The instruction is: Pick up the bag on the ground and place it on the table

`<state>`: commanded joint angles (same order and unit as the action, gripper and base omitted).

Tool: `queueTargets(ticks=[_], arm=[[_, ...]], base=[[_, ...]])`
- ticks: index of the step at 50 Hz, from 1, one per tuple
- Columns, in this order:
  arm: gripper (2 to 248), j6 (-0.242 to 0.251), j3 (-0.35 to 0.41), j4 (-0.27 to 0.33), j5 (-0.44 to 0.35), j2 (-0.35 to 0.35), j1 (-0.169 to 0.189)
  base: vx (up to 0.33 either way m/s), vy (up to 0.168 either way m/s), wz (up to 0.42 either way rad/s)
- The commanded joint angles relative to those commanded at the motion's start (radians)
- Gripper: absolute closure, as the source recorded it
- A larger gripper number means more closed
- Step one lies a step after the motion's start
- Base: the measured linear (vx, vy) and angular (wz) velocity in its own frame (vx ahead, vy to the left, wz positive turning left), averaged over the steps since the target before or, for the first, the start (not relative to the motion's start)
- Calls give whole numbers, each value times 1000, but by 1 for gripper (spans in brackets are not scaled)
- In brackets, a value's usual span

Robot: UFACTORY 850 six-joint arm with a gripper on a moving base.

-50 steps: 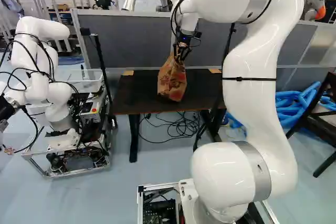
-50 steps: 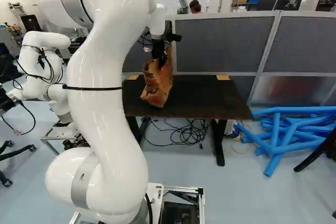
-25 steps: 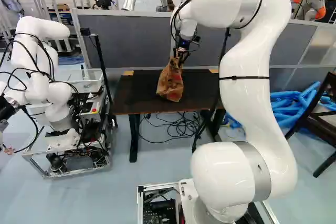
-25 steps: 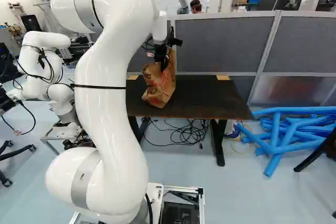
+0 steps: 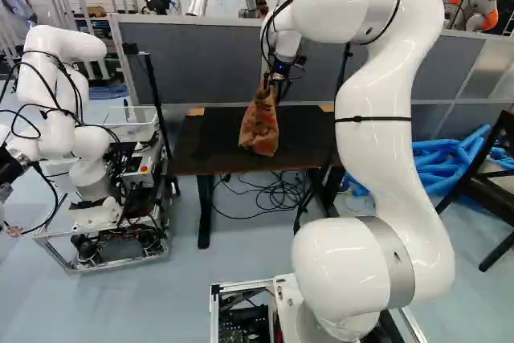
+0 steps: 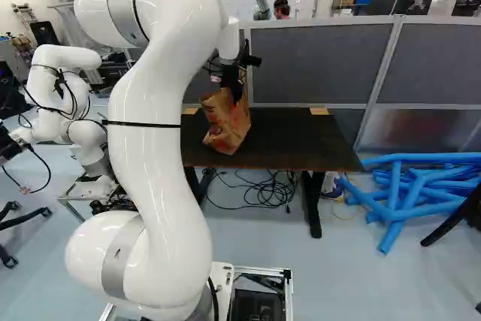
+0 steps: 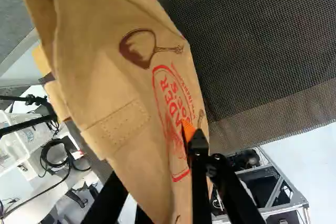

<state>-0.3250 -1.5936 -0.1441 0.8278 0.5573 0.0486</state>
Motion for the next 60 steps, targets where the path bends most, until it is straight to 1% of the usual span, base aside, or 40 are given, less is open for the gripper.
queueTargets(ticks=[4,5,9,10,15,16,20,21,25,26,37,60], arm=[[165,0,0,0,0,0,0],[131,0,0,0,0,0,0],[131,0,0,0,0,0,0],[96,0,0,0,0,0,0],[96,0,0,0,0,0,0],[60,0,0,0,0,0,0],[60,0,0,0,0,0,0],[24,0,0,0,0,0,0],[24,0,0,0,0,0,0],[3,0,0,0,0,0,0],[3,0,1,0,0,-6,0],[3,0,7,0,0,-58,0]], base=[[0,0,0],[0,0,0],[0,0,0],[0,0,0],[0,0,0],[0,0,0],[0,0,0],[0,0,0],[0,0,0],[0,0,0],[0,0,0],[0,0,0]])
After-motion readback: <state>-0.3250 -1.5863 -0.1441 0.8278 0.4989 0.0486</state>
